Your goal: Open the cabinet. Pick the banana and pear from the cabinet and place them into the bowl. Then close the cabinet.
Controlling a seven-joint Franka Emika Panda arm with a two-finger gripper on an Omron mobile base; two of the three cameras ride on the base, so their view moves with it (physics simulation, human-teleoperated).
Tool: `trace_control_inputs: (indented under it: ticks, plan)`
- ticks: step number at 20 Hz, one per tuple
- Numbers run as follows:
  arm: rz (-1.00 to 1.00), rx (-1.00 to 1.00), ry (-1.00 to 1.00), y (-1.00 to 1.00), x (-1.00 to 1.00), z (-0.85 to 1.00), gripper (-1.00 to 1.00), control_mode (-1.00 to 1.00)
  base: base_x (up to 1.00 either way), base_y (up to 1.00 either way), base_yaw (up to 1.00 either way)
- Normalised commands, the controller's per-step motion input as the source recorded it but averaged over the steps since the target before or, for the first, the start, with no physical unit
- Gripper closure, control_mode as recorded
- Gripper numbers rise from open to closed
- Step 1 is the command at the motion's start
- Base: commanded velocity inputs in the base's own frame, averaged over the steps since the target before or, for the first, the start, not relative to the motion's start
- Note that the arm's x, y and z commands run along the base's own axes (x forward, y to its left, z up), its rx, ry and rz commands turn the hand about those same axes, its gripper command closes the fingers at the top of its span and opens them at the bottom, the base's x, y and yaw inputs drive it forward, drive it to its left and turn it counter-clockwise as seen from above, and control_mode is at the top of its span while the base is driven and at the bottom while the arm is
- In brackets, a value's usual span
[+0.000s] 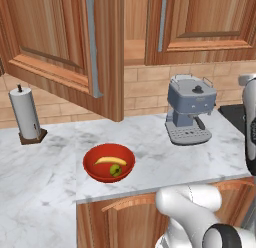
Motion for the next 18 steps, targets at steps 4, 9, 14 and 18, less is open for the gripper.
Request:
trace_control_inputs:
  ticks: [4, 9, 14, 18]
  plan:
    - [0.05, 0.0, 0.01, 0.7, -0.54, 0.02, -1.0, -1.0, 0.0, 0.0, 0.0]
    - [0.05, 0.0, 0.08, 0.7, -0.61, 0.07, -1.0, -1.0, 0.0, 0.0, 0.0]
    - [0.06, 0.0, 0.09, 0.69, -0.55, 0.04, -1.0, -1.0, 0.0, 0.0, 0.0]
    - [0.1, 0.0, 0.02, 0.64, -0.34, 0.0, -1.0, -1.0, 0.0, 0.0, 0.0]
